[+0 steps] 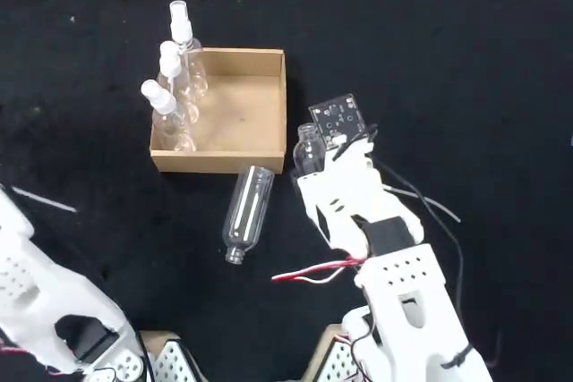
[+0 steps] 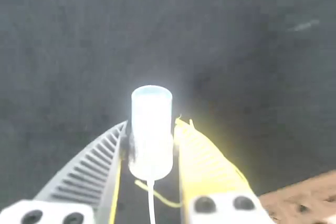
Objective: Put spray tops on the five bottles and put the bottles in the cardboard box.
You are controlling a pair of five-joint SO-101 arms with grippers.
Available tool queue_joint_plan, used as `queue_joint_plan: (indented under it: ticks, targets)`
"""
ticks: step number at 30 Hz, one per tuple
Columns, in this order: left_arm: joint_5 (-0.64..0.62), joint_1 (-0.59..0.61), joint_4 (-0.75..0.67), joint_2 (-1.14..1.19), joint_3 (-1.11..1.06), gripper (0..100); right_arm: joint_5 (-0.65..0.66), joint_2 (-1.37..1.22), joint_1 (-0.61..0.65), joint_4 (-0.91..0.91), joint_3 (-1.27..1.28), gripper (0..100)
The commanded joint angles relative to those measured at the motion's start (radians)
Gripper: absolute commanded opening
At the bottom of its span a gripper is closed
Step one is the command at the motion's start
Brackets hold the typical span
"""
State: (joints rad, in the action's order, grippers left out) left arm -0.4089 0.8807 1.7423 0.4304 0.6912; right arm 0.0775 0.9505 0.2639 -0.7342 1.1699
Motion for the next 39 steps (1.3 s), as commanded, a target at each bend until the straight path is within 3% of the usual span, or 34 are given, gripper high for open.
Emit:
queue_joint_plan:
  ticks: [1,6,10,14,19,23,31,39]
  targets:
    - [0.083,-0.025,0.017,-0.255,0.153,3,-0.091,0.134,0.008,0.034,0.022,1.0]
    - [0.121,-0.134,0.008,-0.508,0.197,3,-0.094,0.343,0.060,0.089,0.137,1.0]
    - [0.120,-0.303,-0.043,-0.677,0.263,3,-0.094,0.501,0.135,0.095,0.209,1.0]
    - [0.120,-0.555,-0.153,-0.799,0.291,3,-0.094,0.598,0.170,0.087,0.251,1.0]
    - [0.127,-0.975,-0.308,-0.835,0.239,3,-0.094,0.625,0.170,0.087,0.260,1.0]
    - [0.127,-1.162,-0.391,-0.833,0.137,3,-0.094,0.630,0.166,0.087,0.262,1.0]
    - [0.129,-1.293,-0.565,-0.835,-0.157,3,-0.094,0.630,0.166,0.087,0.262,1.0]
    - [0.129,-1.316,-0.695,-0.845,-0.374,3,-0.094,0.630,0.166,0.087,0.262,1.0]
